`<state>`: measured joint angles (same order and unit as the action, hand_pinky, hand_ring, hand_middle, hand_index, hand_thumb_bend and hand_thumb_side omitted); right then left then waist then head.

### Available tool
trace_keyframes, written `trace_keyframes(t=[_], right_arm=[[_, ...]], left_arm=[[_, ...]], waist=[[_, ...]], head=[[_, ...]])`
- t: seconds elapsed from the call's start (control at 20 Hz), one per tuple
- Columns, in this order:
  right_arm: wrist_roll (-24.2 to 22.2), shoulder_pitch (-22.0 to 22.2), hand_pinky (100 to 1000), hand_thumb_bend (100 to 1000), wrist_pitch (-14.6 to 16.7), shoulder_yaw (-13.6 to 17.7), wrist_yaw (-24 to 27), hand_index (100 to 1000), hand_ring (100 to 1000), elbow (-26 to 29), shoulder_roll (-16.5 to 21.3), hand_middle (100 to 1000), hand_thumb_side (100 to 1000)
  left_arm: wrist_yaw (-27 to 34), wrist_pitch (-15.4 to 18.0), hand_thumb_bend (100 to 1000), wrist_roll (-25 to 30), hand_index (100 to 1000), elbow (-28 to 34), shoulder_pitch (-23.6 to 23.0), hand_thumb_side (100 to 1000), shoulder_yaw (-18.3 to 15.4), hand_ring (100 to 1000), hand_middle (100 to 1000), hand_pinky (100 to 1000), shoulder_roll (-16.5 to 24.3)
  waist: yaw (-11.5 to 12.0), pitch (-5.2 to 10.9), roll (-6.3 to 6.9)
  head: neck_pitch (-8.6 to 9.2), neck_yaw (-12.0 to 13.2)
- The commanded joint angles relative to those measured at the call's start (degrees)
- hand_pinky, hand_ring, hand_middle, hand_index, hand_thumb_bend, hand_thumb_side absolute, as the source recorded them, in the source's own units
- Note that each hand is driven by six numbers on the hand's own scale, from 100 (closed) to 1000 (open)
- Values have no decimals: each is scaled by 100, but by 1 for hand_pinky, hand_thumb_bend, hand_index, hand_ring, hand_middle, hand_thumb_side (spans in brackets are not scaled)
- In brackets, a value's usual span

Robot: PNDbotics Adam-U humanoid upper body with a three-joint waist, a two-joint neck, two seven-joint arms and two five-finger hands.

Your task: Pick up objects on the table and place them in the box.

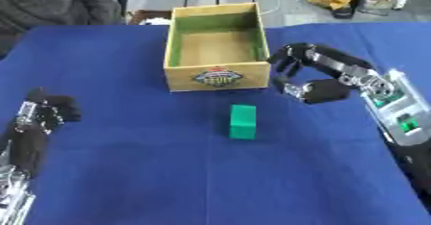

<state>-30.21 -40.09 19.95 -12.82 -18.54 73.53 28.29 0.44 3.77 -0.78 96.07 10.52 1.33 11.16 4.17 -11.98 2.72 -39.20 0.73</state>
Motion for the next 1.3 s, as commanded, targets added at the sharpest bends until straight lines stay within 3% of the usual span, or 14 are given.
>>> trace_keyframes(t=[0.05, 0.5, 1.0, 1.3], right_arm=[[38, -170, 667, 177, 206, -13, -382, 857, 764, -239, -81, 809, 572], [94, -234, 670, 181, 536, -136, -802, 859, 768, -495, -291, 808, 579], [23, -224, 674, 220, 703, -288, -1114, 860, 772, -287, -322, 810, 599], [-61, -227, 675, 359, 711, -323, -1168, 858, 773, -183, -325, 808, 621]], left_arm=[[11, 11, 399, 17, 668, 77, 27, 1000, 16, 608, 554, 657, 126], [12, 10, 398, 29, 669, 75, 29, 1000, 25, 608, 554, 657, 112], [8, 5, 399, 37, 669, 70, 33, 1000, 29, 608, 554, 657, 103], [4, 0, 399, 34, 669, 64, 33, 1000, 23, 608, 554, 658, 98]], waist=[[15, 108, 3], [12, 94, 13], [5, 87, -8], [12, 78, -26]], head=[[3, -33], [8, -61], [0, -68], [-6, -71]])
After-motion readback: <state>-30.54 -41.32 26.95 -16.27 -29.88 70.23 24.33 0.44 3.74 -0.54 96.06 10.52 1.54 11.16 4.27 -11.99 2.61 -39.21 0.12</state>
